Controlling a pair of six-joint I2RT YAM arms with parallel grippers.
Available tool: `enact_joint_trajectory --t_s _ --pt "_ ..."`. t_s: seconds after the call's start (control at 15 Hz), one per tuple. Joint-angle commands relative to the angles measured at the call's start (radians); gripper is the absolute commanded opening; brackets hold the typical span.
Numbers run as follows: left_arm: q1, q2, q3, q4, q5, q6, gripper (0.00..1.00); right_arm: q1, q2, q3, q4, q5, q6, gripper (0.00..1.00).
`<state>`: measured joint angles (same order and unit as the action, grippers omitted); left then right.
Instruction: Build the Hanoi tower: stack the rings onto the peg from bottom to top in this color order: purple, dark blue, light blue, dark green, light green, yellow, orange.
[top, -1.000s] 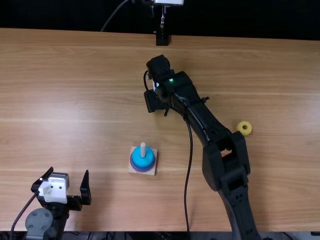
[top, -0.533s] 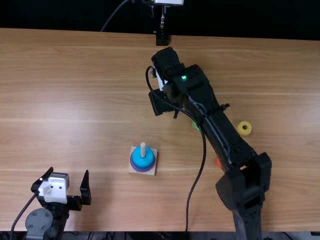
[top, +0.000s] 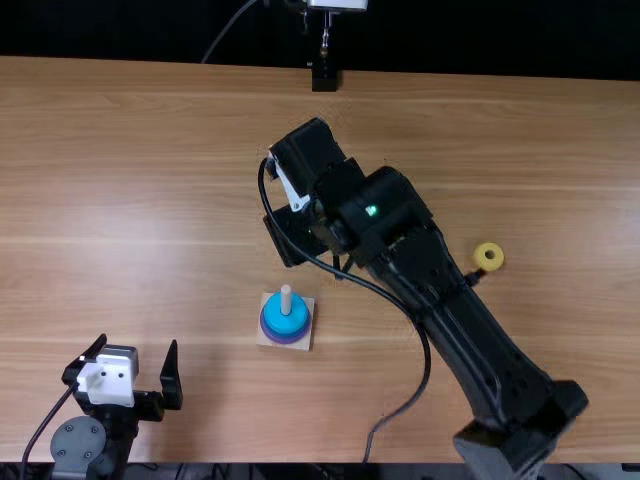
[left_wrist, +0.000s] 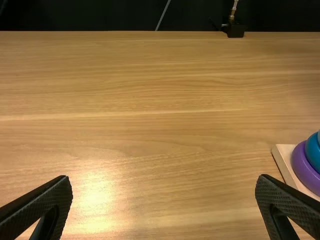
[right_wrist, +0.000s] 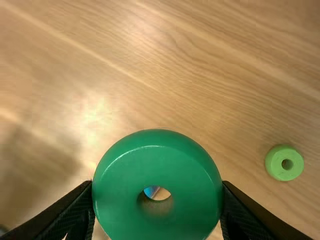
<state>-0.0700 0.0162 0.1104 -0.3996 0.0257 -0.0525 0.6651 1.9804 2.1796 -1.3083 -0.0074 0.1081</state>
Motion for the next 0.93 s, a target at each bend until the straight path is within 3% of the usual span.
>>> enact_joint_trajectory --t_s 0.0,0.4,0.87 --pt "0.012 -0.016 -0.11 -0.073 -0.004 0.012 1.0 0.034 -0.077 -0.007 -0.029 -0.005 0.006 0.0" --pt "0.012 -0.016 -0.11 -0.073 -0.004 0.012 1.0 0.126 -0.183 -0.173 -0.077 0.0 0.017 0.0" --pt "0.012 -0.016 -0.11 -0.073 -0.004 0.012 1.0 0.151 -0.183 -0.244 -0.073 0.0 0.021 0.0"
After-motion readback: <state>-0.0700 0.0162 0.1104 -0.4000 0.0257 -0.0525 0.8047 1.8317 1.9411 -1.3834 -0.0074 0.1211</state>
